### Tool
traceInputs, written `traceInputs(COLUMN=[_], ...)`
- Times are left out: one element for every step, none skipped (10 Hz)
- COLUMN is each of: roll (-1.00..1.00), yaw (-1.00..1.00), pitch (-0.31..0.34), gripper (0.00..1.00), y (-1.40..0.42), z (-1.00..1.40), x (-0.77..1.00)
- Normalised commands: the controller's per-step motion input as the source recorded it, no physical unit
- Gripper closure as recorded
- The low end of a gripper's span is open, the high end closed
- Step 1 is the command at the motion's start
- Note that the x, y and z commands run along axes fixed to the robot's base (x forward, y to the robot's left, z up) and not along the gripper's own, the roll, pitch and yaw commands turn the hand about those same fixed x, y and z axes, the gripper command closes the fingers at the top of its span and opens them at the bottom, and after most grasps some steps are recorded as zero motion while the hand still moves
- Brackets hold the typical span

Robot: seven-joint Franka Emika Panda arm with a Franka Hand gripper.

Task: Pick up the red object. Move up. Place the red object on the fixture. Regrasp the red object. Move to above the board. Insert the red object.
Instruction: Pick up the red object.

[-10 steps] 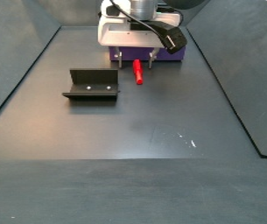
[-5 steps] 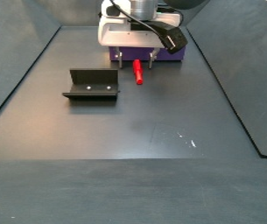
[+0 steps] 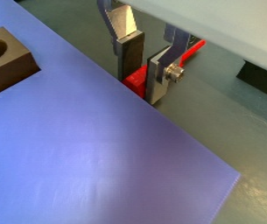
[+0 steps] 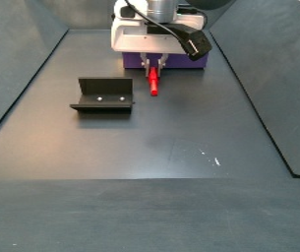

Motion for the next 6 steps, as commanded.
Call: traceInputs(roll=[0.00,0.00,0.00,0.00,0.00,0.00], yaw=[0.00,0.00,0.00,0.00,0.00,0.00], pitch=[0.000,0.000,0.000,0.000,0.000,0.000], gripper=[1.00,1.00,1.00,1.00,1.00,1.00], y=[0.00,0.00,0.00,0.00,0.00,0.00], z=[0.00,0.00,0.00,0.00,0.00,0.00], x=[0.00,0.00,0.00,0.00,0.00,0.00])
